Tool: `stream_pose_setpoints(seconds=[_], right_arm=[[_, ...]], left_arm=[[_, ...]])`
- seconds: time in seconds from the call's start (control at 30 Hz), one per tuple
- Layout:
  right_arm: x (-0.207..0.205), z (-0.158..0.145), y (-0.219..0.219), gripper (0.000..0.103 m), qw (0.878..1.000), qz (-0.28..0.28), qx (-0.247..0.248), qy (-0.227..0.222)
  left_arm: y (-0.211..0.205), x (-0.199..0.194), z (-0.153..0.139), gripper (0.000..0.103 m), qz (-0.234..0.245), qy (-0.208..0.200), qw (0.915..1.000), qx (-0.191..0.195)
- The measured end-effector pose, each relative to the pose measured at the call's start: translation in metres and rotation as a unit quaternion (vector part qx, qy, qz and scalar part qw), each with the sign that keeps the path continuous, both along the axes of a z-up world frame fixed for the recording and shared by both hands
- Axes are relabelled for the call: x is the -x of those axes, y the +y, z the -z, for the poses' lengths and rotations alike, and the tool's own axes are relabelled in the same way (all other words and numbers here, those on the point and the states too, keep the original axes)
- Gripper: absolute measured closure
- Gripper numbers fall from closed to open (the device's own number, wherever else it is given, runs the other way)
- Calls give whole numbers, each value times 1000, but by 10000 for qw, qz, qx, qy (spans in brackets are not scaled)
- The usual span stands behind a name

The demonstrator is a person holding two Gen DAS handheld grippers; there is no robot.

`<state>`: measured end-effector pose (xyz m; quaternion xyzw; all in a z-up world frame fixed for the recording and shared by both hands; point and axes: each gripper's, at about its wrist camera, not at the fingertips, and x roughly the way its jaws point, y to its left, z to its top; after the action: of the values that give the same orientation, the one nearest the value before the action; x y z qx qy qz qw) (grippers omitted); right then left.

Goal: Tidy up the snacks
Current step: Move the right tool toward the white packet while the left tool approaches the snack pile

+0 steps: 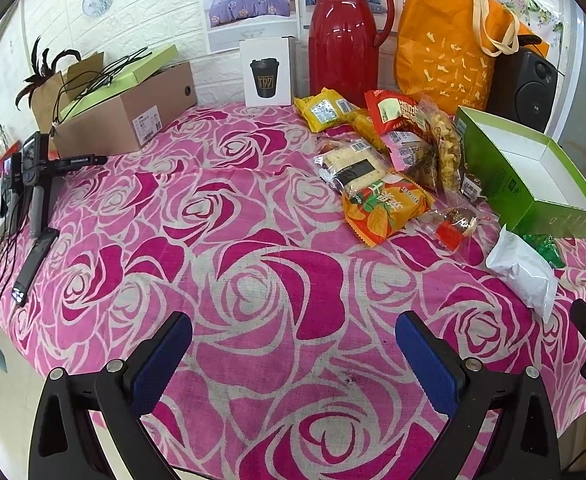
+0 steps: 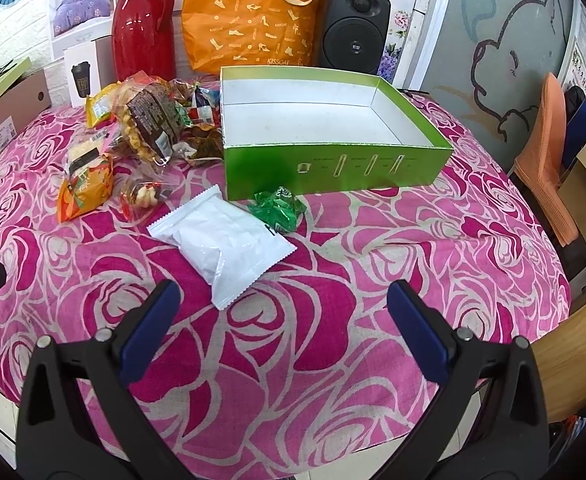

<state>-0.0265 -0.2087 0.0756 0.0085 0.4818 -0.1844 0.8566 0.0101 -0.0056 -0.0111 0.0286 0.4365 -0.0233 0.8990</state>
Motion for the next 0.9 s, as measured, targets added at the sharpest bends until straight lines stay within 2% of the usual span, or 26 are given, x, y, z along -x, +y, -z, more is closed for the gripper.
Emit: stream_pose_setpoints(seconds=[0.9], right_arm=[[-14,17,-8,0,9997,13,-140,176]], left_arm=[[-6,-18,10,0,90,174,9998,63]])
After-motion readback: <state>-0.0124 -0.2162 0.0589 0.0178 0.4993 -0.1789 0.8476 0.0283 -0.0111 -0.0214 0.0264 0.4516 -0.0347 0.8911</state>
